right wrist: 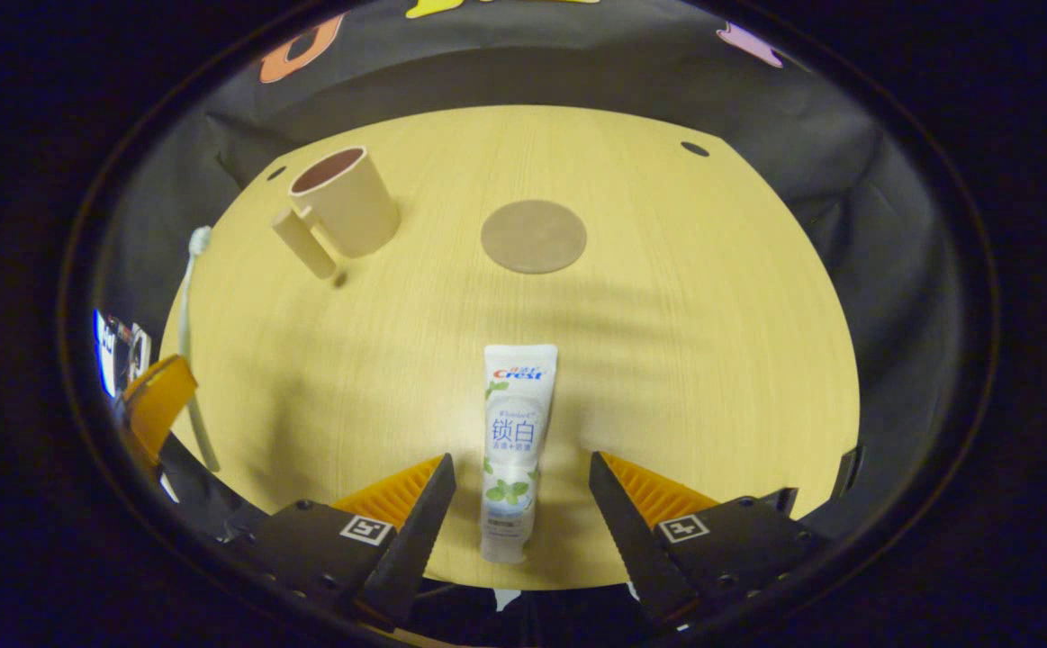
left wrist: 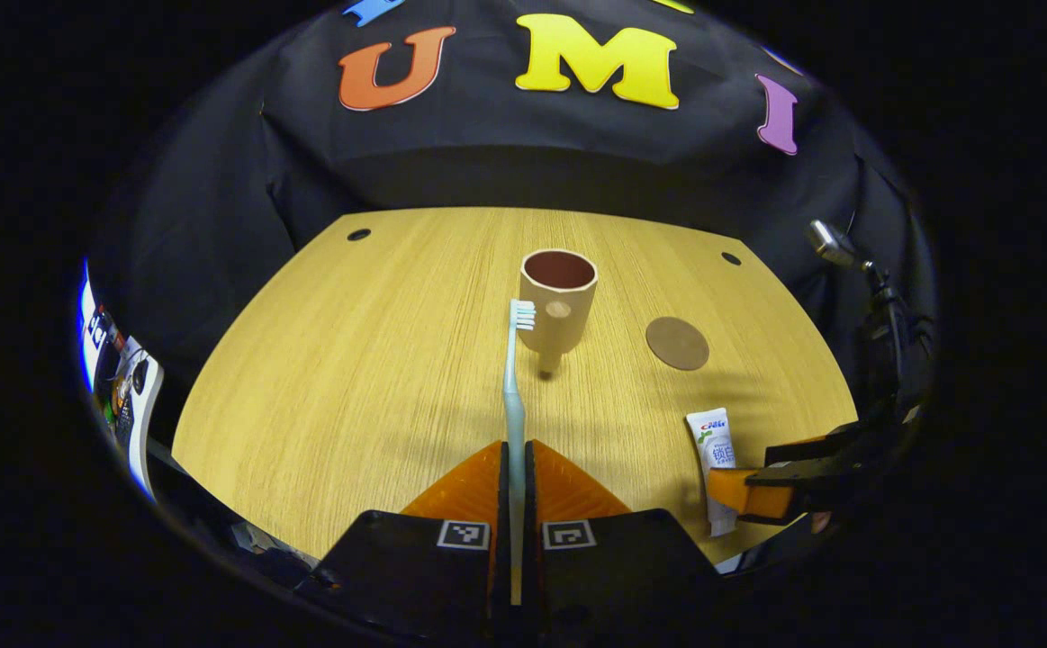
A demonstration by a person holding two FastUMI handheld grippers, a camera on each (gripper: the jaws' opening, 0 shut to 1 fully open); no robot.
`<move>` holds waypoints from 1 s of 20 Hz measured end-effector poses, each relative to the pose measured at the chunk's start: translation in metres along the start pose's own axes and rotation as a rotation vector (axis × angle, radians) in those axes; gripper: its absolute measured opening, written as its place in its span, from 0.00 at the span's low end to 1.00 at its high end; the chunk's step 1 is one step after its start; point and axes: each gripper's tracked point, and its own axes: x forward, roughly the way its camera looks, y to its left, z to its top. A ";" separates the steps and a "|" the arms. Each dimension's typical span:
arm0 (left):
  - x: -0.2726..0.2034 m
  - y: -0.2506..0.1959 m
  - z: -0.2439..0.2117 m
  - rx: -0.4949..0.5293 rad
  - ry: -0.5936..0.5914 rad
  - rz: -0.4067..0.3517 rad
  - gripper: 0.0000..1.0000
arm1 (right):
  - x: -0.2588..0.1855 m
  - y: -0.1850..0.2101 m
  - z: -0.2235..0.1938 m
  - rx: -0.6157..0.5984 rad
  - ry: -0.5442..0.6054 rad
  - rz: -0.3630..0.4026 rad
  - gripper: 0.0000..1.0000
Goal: Put the toothbrush and toothpaste on the desktop into the cup, then pick up the cup and place it on the coaster on the desktop.
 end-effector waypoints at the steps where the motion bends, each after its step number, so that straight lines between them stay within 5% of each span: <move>1: -0.006 0.005 0.010 0.011 -0.033 0.017 0.08 | 0.004 0.003 -0.004 0.003 0.022 0.000 0.89; 6: -0.027 0.015 0.042 0.027 -0.144 0.049 0.07 | 0.020 0.003 -0.024 0.008 0.113 -0.012 0.71; 10: -0.036 0.011 0.050 0.018 -0.176 0.023 0.07 | 0.019 0.001 -0.021 0.040 0.109 0.008 0.39; 13: -0.025 0.007 0.055 0.012 -0.216 -0.004 0.07 | 0.014 0.004 -0.014 0.065 0.079 0.057 0.29; 20: 0.002 -0.008 0.135 0.020 -0.386 -0.081 0.07 | -0.051 0.004 0.038 0.084 -0.170 0.159 0.29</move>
